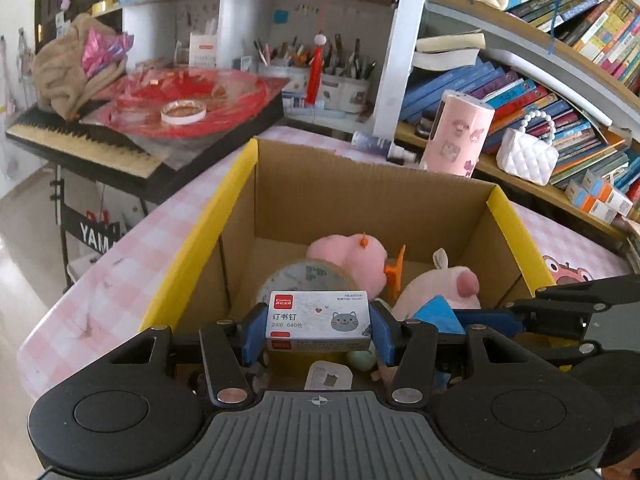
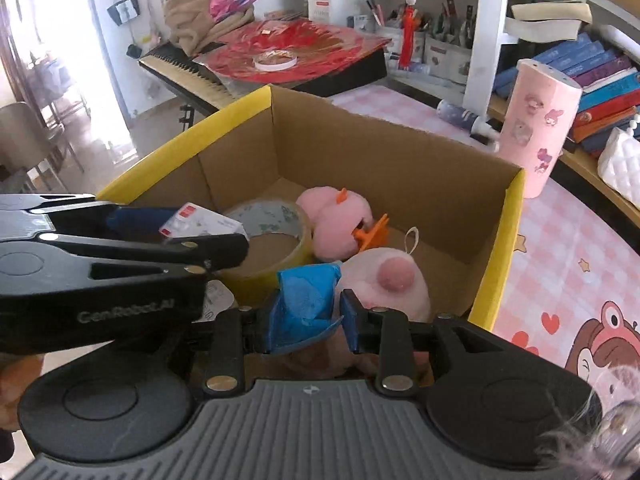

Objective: Organize objects
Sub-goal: 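Lower the staple box and eraser into the yellow box and open both grippers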

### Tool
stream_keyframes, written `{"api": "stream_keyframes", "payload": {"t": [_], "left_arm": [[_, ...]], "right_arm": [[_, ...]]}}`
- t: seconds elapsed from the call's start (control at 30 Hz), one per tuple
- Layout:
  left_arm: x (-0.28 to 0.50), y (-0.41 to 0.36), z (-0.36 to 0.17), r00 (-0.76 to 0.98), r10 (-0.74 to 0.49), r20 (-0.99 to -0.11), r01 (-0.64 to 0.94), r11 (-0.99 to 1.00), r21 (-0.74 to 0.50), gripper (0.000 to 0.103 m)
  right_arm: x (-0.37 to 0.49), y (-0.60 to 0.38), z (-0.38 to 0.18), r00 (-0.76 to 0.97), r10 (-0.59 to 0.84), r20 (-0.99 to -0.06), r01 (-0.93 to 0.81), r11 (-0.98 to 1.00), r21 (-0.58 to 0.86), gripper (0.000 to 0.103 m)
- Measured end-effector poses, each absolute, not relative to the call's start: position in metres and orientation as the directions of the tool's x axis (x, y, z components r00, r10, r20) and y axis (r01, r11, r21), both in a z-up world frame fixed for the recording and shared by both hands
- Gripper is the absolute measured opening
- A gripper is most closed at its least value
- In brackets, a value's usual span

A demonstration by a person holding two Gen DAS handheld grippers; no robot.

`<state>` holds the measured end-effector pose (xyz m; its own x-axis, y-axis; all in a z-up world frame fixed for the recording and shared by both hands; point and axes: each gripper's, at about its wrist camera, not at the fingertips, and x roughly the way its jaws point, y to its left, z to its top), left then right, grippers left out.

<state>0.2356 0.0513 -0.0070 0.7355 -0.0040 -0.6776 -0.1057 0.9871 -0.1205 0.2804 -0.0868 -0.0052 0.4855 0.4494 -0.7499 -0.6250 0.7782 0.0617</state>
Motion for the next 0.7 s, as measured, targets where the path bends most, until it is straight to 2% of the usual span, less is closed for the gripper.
{"api": "stream_keyframes", "payload": {"t": [0.27,0.33,0.37,0.4,0.43,0.7], "left_arm": [[0.236,0.053,-0.005,0.731,-0.018,-0.682,-0.099,0.986,-0.132,0.053],[0.233,0.053,-0.002,0.74,-0.026,-0.672,-0.093,0.986,-0.141,0.055],[0.23,0.053,0.0,0.75,-0.029,-0.661,-0.087,0.986,-0.142,0.059],[0.226,0.053,0.003,0.761,-0.029,-0.648,-0.081,0.987,-0.14,0.064],[0.222,0.053,0.007,0.772,-0.031,-0.634,-0.073,0.988,-0.137,0.066],[0.182,0.051,0.04,0.853,-0.06,-0.519,-0.019,0.989,-0.145,0.082]], "right_arm": [[0.282,-0.084,-0.008,0.488,0.444,-0.751,-0.615,0.786,0.066,0.03],[0.28,-0.085,-0.006,0.5,0.442,-0.745,-0.601,0.796,0.069,0.031],[0.277,-0.086,-0.005,0.506,0.445,-0.739,-0.594,0.801,0.075,0.032],[0.275,-0.088,-0.003,0.513,0.449,-0.731,-0.587,0.806,0.082,0.035],[0.271,-0.09,0.0,0.523,0.454,-0.722,-0.58,0.81,0.09,0.04],[0.222,-0.105,0.028,0.628,0.439,-0.642,-0.523,0.85,0.07,0.06]]}}
